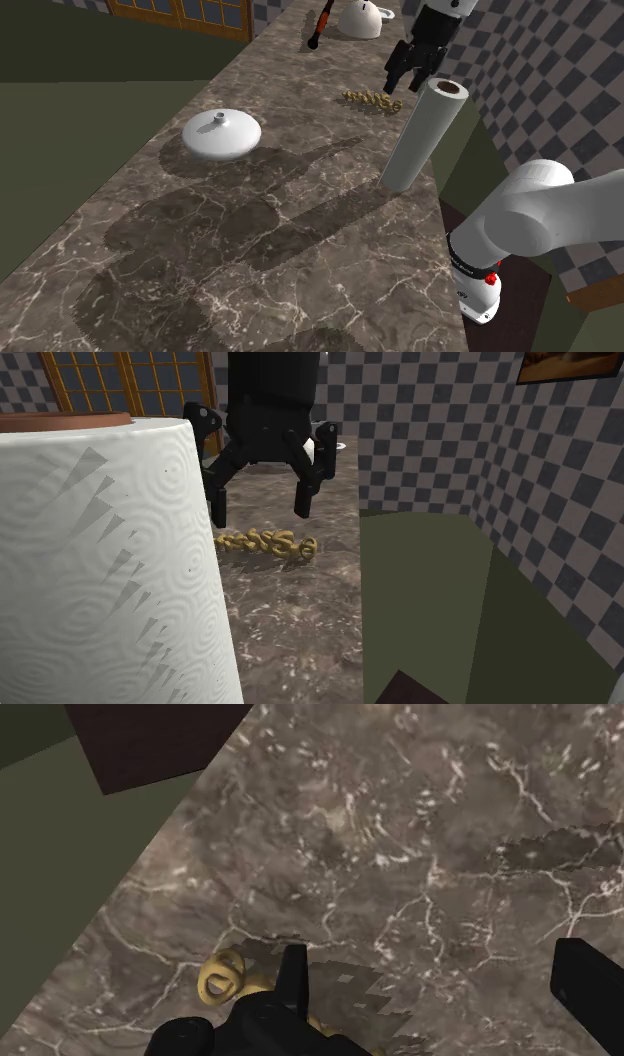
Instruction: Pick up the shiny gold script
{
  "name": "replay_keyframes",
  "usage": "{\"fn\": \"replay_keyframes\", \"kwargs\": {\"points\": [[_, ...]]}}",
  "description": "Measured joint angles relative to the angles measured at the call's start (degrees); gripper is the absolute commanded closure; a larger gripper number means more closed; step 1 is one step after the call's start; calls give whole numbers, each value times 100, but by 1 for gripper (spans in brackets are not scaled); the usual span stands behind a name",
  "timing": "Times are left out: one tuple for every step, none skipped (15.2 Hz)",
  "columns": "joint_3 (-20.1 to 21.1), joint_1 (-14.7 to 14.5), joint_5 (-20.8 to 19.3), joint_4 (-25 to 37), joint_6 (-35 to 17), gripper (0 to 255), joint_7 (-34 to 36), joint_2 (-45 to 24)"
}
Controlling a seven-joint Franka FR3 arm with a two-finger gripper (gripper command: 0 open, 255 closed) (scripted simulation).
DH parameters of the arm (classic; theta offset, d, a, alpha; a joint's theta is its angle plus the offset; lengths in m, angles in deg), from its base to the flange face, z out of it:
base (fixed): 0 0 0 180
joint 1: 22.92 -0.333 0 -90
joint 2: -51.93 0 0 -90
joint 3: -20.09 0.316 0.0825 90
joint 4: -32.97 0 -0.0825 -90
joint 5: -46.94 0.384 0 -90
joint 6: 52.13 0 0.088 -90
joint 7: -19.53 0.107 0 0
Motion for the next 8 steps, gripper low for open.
{"fn": "replay_keyframes", "kwargs": {"points": [[0, 0, 0, 0, 0, 0, 0, 0], [-51, 11, 13, 5, -53, 0, -35, -69], [-146, 33, 26, 22, -146, 0, -108, -202], [-252, 56, 46, 54, -239, 0, -190, -352], [-375, 79, 69, 136, -315, 0, -287, -537], [-490, 97, 105, 186, -397, 0, -377, -703], [-580, 99, 163, 211, -523, 0, -447, -884], [-704, 101, 222, 373, -598, 0, -549, -1156]]}}
